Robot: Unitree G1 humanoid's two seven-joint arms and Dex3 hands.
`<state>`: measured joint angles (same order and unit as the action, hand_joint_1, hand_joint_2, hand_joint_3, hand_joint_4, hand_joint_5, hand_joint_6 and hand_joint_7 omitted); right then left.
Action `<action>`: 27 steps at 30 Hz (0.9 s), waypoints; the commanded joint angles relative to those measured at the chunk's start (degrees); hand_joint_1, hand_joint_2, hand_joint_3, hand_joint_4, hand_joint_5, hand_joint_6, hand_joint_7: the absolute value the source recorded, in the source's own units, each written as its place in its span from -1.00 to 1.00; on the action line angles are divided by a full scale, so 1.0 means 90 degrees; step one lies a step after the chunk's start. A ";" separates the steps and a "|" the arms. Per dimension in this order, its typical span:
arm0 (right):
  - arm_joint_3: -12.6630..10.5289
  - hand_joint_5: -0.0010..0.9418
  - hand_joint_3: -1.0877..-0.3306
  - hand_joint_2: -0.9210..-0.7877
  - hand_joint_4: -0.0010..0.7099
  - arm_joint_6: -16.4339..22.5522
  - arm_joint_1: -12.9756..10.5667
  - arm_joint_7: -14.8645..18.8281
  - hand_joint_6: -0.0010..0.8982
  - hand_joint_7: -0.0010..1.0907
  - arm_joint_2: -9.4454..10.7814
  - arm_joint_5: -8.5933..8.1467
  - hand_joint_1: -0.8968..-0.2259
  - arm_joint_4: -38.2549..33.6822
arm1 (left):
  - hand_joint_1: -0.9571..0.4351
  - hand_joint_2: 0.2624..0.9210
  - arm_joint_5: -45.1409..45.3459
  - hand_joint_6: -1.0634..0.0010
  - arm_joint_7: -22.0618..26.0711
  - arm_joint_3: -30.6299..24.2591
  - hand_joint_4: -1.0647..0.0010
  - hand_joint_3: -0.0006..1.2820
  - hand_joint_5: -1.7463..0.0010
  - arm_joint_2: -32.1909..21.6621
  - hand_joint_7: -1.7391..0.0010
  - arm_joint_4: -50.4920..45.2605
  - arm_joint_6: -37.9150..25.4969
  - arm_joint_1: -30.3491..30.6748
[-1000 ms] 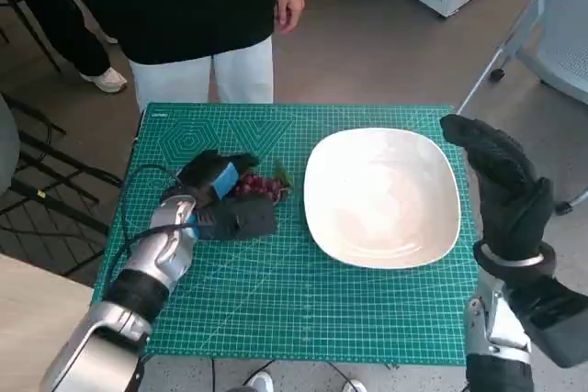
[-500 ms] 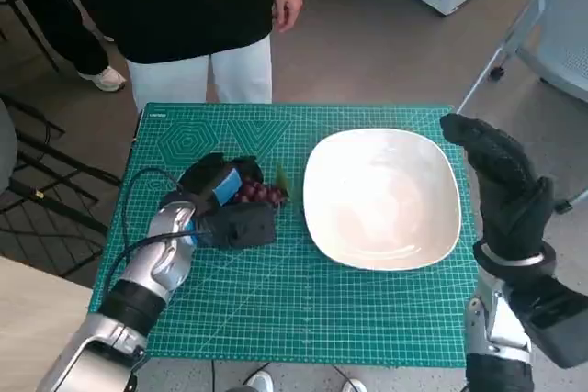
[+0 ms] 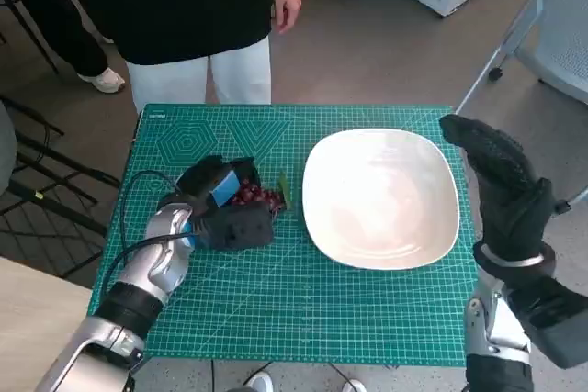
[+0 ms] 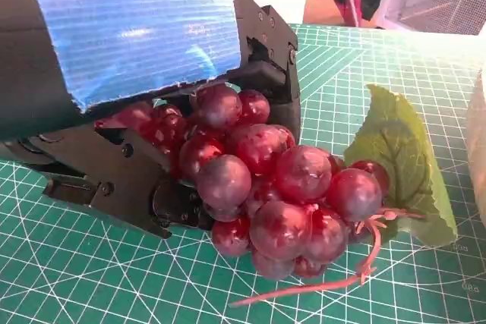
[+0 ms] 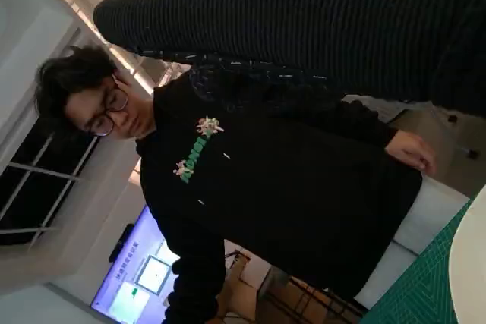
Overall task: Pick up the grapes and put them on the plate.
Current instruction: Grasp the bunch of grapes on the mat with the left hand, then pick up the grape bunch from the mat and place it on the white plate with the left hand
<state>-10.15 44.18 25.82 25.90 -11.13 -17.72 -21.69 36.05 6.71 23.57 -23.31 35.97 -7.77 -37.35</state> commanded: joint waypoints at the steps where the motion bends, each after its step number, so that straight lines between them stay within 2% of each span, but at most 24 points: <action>1: 0.0008 -1.00 -0.02 -1.00 -0.46 -0.0018 -0.0076 -0.0031 -1.00 -0.26 0.0032 0.0046 -0.12 -0.0094 | 0.38 1.00 -0.0029 0.14 0.0040 -0.0035 -0.01 -0.67 -0.48 -0.0026 -0.57 0.0118 0.0011 0.0085; 18: 0.0003 -1.00 -0.03 -1.00 -0.46 0.0087 -0.0049 -0.0028 -1.00 -0.26 0.0054 0.0034 -0.10 -0.0204 | 0.38 1.00 -0.0005 0.15 0.0094 -0.0053 -0.03 -0.67 -0.54 -0.0095 -0.50 -0.0031 -0.0021 0.0073; 27: 0.0007 -1.00 -0.02 -1.00 -0.46 0.0100 -0.0041 -0.0066 -1.00 -0.26 0.0082 0.0053 -0.10 -0.0215 | 0.38 1.00 -0.0009 0.15 0.0151 -0.0087 -0.02 -0.68 -0.52 -0.0162 -0.53 -0.0257 -0.0088 0.0100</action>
<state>-10.14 45.20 25.84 25.79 -10.87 -17.70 -22.78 35.96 7.32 23.31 -24.14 34.69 -8.01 -37.24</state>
